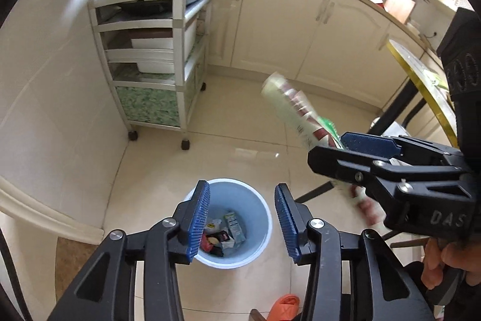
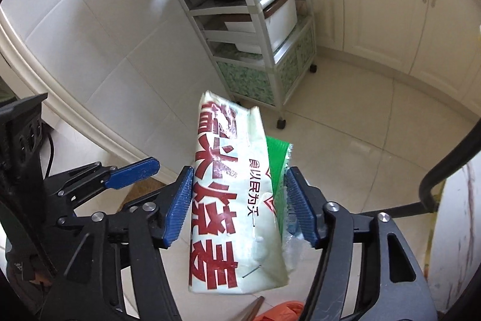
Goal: Collect trash
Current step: 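Carry red wrapper and white bag to the blue bin and release both, then move both open tools back to the table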
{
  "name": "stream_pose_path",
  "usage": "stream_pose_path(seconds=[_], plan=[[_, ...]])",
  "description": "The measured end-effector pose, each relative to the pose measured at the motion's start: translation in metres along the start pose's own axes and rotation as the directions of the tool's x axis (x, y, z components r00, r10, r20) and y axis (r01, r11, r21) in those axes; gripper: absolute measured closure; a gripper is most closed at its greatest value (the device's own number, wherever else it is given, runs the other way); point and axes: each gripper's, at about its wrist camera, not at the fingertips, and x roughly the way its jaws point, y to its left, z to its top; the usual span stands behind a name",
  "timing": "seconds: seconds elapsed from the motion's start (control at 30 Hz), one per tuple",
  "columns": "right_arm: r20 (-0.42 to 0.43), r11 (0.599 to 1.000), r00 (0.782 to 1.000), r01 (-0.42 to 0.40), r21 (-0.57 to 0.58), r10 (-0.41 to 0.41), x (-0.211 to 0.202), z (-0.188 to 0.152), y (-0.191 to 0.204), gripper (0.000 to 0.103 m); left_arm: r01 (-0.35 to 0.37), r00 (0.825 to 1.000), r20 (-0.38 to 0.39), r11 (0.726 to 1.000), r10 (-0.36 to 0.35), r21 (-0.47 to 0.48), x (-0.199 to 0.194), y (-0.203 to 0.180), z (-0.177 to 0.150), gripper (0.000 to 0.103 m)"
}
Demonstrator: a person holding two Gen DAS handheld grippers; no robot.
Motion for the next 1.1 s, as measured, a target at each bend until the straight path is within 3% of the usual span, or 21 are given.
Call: stream_pose_path(seconds=[0.2, 0.53, 0.83, 1.1], plan=[[0.057, 1.000, 0.998, -0.014, 0.008, 0.014, -0.030, 0.002, 0.003, 0.039, -0.014, 0.999, 0.048, 1.000, 0.013, 0.005, -0.028, -0.010, -0.004, 0.060], [0.246, 0.999, 0.968, 0.044, 0.019, -0.048, -0.149, -0.006, -0.007, 0.029, 0.012, 0.986, 0.164, 0.995, -0.029, 0.103, -0.097, -0.074, -0.011, 0.052], [0.397, 0.972, 0.888, 0.199, 0.128, -0.234, -0.279, -0.045, -0.077, 0.018, 0.070, 0.965, 0.225, 0.959, -0.135, 0.275, -0.135, -0.187, -0.011, 0.037], [0.348, 0.894, 0.829, 0.364, 0.260, -0.438, -0.349, -0.082, -0.178, 0.015, 0.164, 0.957, 0.155, 0.898, -0.245, 0.408, -0.123, -0.303, 0.003, 0.026]])
